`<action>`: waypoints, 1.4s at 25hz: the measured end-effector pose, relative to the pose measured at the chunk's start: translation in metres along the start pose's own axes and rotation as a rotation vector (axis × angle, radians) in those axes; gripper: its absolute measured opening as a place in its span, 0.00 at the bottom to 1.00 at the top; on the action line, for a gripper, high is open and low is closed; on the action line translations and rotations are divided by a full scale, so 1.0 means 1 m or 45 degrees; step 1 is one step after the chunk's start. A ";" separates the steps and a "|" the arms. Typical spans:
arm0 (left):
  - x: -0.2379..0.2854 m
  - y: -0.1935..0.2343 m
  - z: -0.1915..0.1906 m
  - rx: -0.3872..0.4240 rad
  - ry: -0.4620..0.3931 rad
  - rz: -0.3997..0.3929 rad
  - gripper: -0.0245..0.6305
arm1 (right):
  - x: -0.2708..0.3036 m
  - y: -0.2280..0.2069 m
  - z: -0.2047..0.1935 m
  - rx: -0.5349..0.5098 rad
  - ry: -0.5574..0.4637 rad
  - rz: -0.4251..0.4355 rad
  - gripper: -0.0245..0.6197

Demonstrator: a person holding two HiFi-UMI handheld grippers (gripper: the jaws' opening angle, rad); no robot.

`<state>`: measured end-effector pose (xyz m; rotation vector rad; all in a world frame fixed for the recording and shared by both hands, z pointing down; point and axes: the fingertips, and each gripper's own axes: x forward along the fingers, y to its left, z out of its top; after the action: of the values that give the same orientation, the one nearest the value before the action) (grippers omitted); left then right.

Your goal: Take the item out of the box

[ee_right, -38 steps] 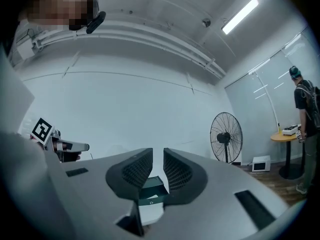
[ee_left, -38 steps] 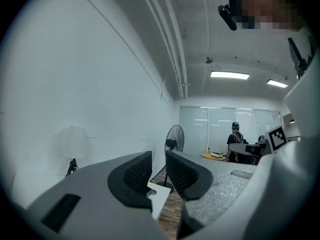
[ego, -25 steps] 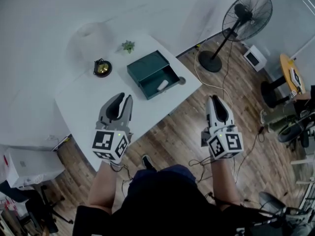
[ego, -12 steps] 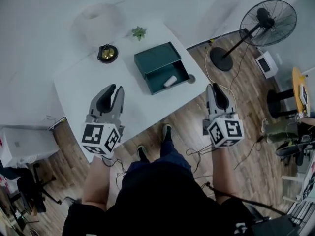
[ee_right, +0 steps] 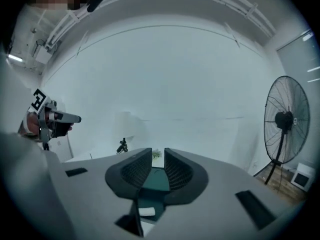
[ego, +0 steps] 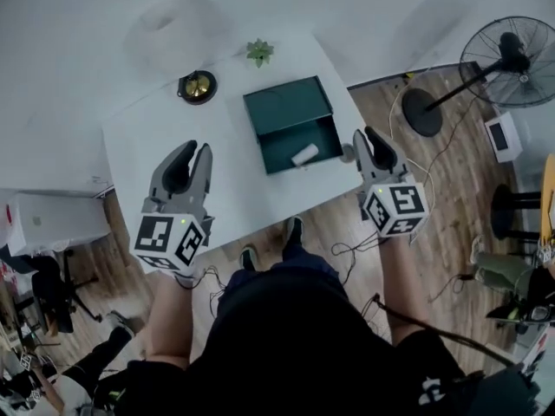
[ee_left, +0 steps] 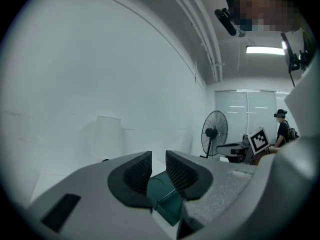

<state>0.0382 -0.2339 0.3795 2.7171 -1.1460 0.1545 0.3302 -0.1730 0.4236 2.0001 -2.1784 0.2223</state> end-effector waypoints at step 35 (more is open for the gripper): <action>-0.053 0.076 -0.106 -0.320 0.175 0.535 0.17 | 0.133 0.052 -0.284 -0.896 1.326 1.266 0.35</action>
<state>-0.0558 -0.2261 0.4843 2.1872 -1.5609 0.2328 0.2750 -0.2330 0.7305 0.1843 -1.8478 0.4065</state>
